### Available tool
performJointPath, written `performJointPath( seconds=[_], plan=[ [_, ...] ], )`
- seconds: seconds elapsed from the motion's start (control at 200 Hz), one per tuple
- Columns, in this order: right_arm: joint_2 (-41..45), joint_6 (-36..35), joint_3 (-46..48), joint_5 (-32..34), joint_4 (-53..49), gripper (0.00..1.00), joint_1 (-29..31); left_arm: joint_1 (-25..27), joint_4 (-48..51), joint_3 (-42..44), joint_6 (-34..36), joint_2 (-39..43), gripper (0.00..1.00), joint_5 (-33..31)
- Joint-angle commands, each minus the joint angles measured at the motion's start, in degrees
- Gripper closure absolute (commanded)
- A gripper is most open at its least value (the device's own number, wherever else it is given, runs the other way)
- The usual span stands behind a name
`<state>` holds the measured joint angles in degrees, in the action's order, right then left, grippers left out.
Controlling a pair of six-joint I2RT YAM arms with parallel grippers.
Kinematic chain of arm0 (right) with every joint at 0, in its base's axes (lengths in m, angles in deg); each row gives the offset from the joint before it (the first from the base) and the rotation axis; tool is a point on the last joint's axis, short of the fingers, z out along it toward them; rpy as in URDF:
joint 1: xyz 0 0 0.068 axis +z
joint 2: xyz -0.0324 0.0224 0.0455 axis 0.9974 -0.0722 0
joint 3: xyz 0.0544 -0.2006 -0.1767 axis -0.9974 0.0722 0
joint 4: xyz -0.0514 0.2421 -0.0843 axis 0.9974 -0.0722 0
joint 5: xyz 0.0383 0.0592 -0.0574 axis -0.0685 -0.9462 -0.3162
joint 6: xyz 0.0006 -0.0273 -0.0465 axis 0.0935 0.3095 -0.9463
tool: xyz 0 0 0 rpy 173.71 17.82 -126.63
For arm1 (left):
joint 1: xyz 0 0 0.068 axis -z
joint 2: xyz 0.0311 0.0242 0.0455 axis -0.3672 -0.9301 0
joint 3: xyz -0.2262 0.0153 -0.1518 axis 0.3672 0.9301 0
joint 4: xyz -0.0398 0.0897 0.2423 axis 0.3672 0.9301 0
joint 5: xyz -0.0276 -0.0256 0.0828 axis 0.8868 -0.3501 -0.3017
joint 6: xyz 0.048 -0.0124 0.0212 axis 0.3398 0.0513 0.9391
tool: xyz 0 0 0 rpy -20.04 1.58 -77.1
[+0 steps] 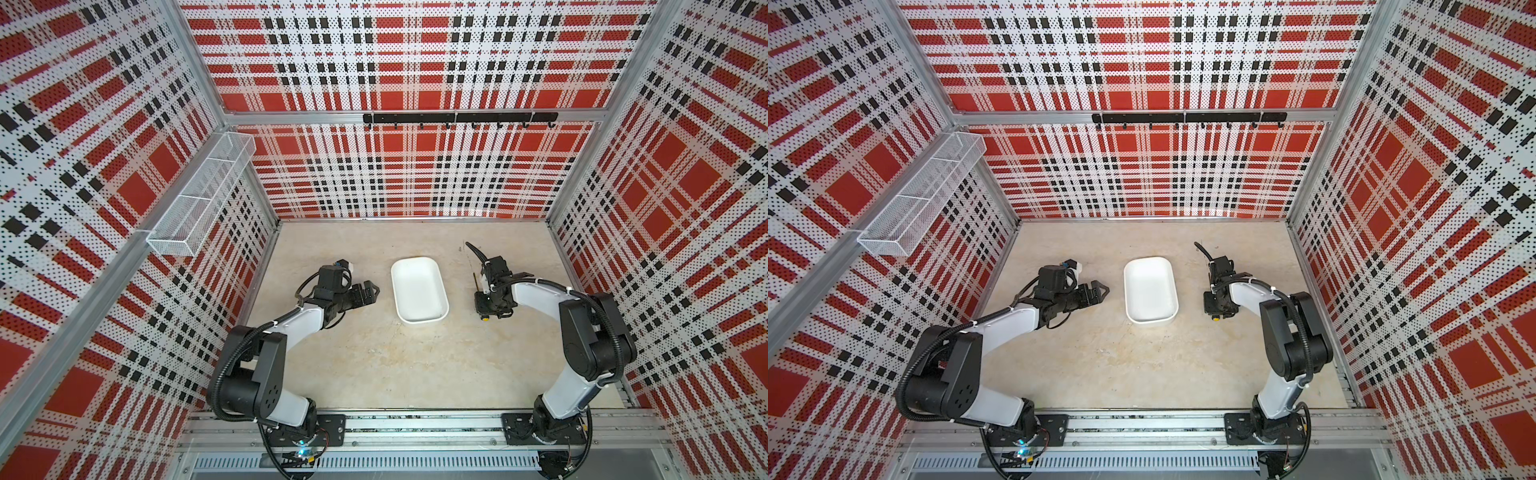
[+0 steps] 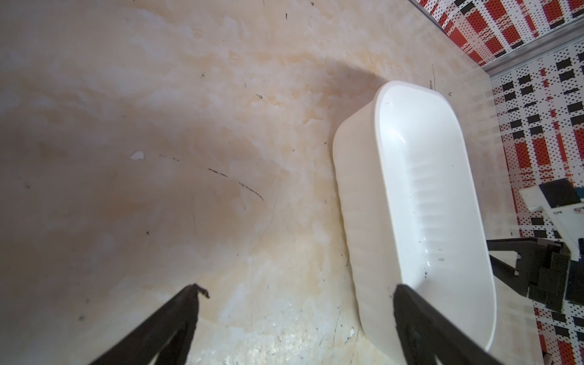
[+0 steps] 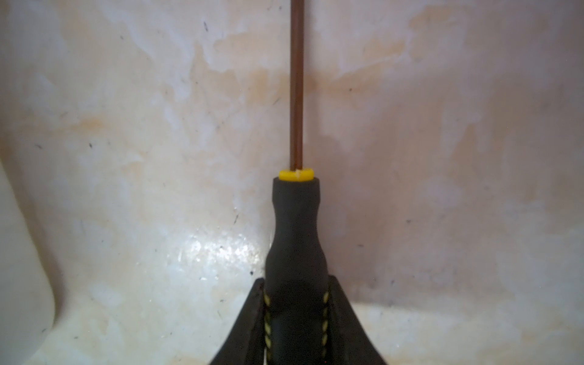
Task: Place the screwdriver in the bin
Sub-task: 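Lift the screwdriver with the right gripper and carry it over the tray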
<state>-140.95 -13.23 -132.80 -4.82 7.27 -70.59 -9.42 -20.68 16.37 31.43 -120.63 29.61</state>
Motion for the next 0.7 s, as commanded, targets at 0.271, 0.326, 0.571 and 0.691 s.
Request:
performJointPath(
  seconds=[0.271,0.326,0.571,0.691],
  plan=[
    [12.3,4.9,-5.0,-5.3,-0.4,1.00,0.9,0.3,1.0,-2.7,1.8,1.1,0.02,2.7],
    [15.6,6.7,-5.5,-6.3,0.8,1.00,1.4,0.2,1.3,-3.1,2.0,1.1,0.02,3.0],
    [19.8,13.3,-14.1,-0.5,-2.2,1.00,12.1,-0.3,2.3,-4.4,2.4,0.9,0.02,4.4],
    [16.1,17.7,-19.0,-4.3,-3.5,1.00,15.5,-0.3,2.5,-4.4,2.0,0.9,0.02,4.4]
  ],
)
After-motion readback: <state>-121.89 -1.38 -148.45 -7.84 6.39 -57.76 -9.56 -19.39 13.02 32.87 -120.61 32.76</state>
